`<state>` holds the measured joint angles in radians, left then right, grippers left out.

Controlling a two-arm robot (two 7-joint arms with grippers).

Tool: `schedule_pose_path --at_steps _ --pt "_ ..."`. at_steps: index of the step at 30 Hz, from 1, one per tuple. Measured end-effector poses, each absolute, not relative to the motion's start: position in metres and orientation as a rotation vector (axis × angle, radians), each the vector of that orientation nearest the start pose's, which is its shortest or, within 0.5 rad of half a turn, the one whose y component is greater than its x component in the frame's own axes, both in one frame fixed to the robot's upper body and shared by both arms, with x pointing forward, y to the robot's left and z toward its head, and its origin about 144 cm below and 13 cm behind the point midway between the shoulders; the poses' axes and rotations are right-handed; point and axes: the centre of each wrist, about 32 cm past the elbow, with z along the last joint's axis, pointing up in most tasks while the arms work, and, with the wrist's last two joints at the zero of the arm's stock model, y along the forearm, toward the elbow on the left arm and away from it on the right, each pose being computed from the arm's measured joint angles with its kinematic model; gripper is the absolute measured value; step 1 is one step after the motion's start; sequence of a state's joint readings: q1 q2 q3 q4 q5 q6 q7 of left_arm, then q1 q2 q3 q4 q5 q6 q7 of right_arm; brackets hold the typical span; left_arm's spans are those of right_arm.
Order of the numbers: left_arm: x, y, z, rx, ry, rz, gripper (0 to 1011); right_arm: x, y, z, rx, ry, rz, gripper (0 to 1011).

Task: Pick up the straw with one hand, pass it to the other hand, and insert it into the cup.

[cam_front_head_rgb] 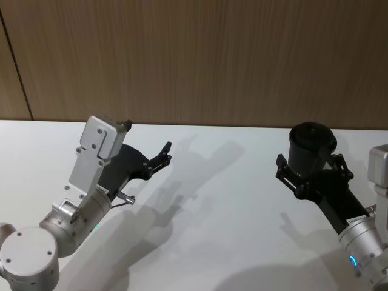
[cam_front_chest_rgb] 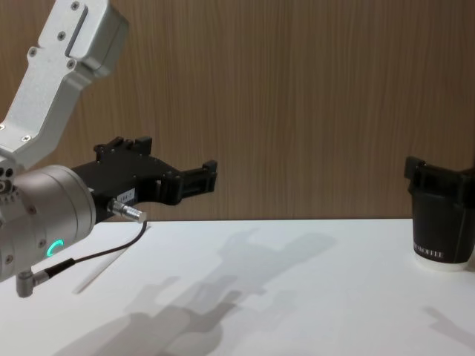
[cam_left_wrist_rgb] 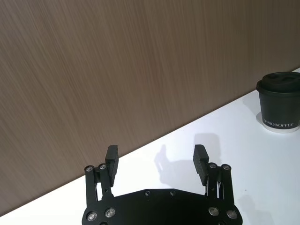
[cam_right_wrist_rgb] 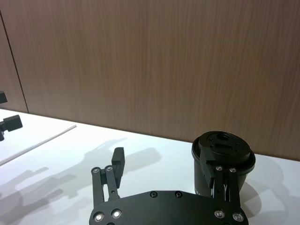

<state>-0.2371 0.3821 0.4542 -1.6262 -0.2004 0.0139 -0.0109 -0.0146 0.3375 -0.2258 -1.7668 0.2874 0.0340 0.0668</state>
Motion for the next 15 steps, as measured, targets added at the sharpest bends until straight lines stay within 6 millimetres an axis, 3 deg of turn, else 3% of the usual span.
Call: schedule_pose_path --at_steps 15 --pt "0.492 0.1984 1.2044 0.061 -0.268 1.124 1000 0.4433 -0.2371 1.1888 0.026 -0.075 -1.229 1001"
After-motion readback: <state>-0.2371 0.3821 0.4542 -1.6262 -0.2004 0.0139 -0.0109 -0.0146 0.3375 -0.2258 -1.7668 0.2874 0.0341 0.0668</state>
